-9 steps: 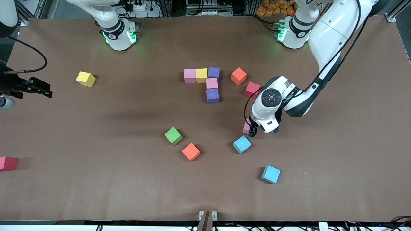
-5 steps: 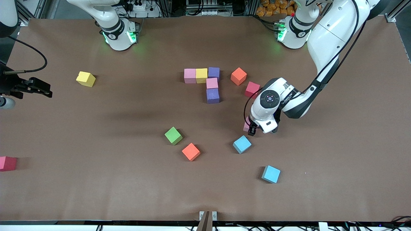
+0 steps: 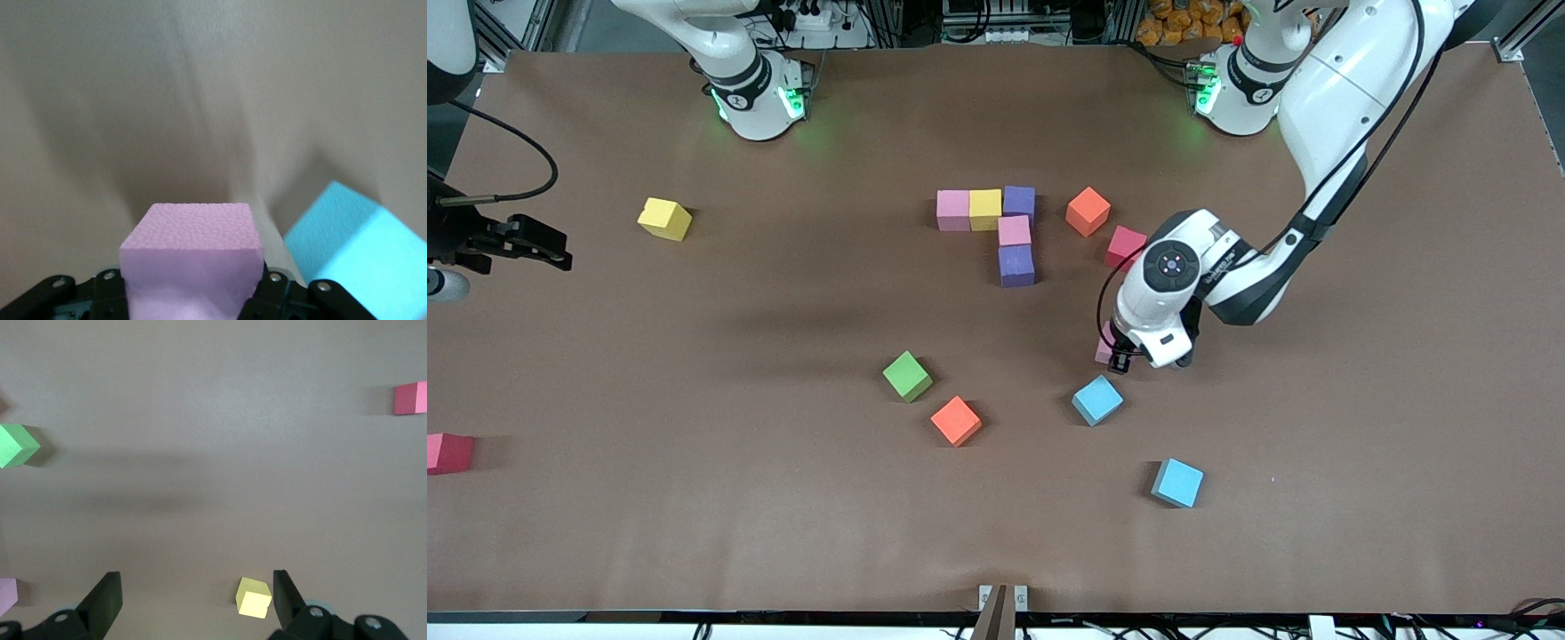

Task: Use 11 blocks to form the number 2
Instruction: 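Carry the pink cube to the cube row with the left gripper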

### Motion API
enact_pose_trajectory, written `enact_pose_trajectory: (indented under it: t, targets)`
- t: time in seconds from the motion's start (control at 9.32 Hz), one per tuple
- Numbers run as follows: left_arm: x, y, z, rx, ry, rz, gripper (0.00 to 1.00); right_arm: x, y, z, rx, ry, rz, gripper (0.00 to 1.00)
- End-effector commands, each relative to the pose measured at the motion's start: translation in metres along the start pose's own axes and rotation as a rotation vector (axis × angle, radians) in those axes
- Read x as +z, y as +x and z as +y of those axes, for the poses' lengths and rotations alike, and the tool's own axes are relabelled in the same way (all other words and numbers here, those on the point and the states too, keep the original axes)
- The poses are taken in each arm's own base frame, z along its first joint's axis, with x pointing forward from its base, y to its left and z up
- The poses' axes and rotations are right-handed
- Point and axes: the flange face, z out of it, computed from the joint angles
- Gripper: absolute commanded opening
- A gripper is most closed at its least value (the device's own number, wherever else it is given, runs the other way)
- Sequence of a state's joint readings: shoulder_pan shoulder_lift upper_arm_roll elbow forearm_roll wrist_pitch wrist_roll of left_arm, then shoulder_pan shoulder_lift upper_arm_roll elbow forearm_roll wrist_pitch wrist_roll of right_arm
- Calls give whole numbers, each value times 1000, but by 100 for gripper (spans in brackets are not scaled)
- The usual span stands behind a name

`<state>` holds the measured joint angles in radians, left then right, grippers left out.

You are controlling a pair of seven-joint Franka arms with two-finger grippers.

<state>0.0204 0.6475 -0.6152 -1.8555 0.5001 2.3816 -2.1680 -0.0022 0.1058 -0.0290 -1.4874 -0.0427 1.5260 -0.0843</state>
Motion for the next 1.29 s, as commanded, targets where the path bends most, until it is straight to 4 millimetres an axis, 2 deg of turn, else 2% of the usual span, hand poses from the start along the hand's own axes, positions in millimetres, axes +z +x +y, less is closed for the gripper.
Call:
enact_pose_trajectory:
  t: [0.0,0.11,0.32,0.54,0.64,0.75,0.86,0.97,1.07,1.18]
  targets:
    - [-45,-47,-6,-82,-1,5,0,-4,1,-3,12,0,-3,100]
    - [-60,-72,-10,-142,-14,-22,0,-4,2,-3,12,0,-2,100]
    - [-77,-141,-29,-166,-7,-33,0,-4,1,-3,11,0,-3,100]
    - [-82,-213,-50,-194,13,-69,0,-4,2,-3,12,0,-2,100]
    - [-84,-242,-64,-225,12,-70,0,-3,2,-4,12,0,-5,100]
    - [-83,-263,-72,-242,2,-60,0,0,4,-4,10,0,-11,100]
    - [-70,-275,-78,-256,22,-49,0,0,4,-4,10,0,-11,100]
    - [-48,-282,-72,-286,28,-26,0,0,4,-4,9,0,-11,100]
    - [-33,-282,-66,-315,38,-13,0,0,4,-4,9,0,-11,100]
    - [-26,-275,-61,-338,42,-4,0,0,4,-4,9,1,-11,100]
